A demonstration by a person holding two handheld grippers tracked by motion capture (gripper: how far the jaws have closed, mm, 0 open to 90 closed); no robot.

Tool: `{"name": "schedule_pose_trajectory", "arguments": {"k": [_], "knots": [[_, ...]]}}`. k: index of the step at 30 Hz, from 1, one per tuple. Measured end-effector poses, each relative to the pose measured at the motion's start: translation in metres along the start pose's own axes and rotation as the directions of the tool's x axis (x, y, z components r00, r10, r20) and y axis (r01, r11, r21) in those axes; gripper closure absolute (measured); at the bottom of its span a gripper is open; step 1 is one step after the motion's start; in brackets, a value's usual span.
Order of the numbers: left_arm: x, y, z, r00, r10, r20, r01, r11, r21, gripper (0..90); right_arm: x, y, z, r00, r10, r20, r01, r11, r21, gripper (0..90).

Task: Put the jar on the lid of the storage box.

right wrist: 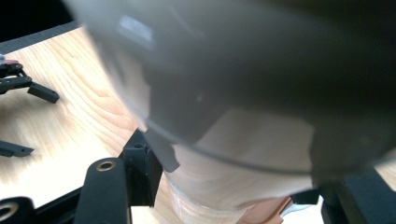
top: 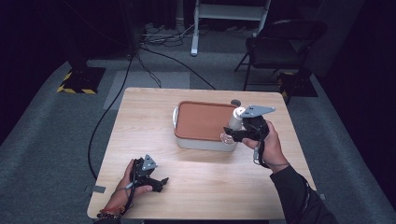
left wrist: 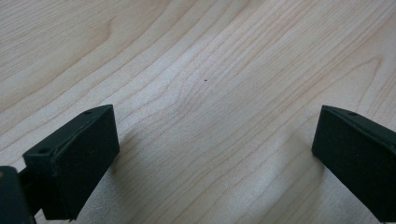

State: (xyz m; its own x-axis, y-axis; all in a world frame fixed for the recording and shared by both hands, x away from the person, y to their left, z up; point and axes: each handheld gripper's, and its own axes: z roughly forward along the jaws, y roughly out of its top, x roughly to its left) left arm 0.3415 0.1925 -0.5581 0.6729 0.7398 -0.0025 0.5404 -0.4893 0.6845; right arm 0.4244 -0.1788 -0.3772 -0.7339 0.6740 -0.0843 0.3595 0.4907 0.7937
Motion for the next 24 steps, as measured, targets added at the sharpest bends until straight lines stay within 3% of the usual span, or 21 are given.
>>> {"name": "schedule_pose_trajectory", "arguments": {"k": [24], "knots": [[0.0, 0.0, 0.0, 1.0, 0.0, 0.0, 0.0, 1.0, 0.0, 0.5, -0.018, 0.014, 0.028, 0.9991, 0.02, 0.037, -0.022, 0.999, 0.043, 40.5]]}}
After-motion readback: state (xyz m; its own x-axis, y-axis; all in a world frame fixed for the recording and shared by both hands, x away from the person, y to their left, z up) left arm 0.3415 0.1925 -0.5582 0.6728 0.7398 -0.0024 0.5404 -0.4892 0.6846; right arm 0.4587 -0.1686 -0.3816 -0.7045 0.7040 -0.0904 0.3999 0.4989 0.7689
